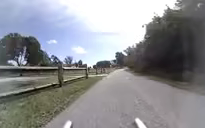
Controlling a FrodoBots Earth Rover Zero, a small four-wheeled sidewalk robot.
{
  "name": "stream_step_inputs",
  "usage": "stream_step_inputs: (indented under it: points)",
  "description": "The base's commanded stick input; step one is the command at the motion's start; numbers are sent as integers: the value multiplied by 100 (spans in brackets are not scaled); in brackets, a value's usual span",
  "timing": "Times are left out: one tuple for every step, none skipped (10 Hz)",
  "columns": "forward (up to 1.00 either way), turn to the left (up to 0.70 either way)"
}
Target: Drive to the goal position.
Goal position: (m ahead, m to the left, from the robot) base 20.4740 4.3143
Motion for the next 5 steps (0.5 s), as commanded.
stream_step_inputs:
  points:
    - [50, 0]
    - [50, 0]
    - [50, 0]
    - [50, 0]
    - [50, 0]
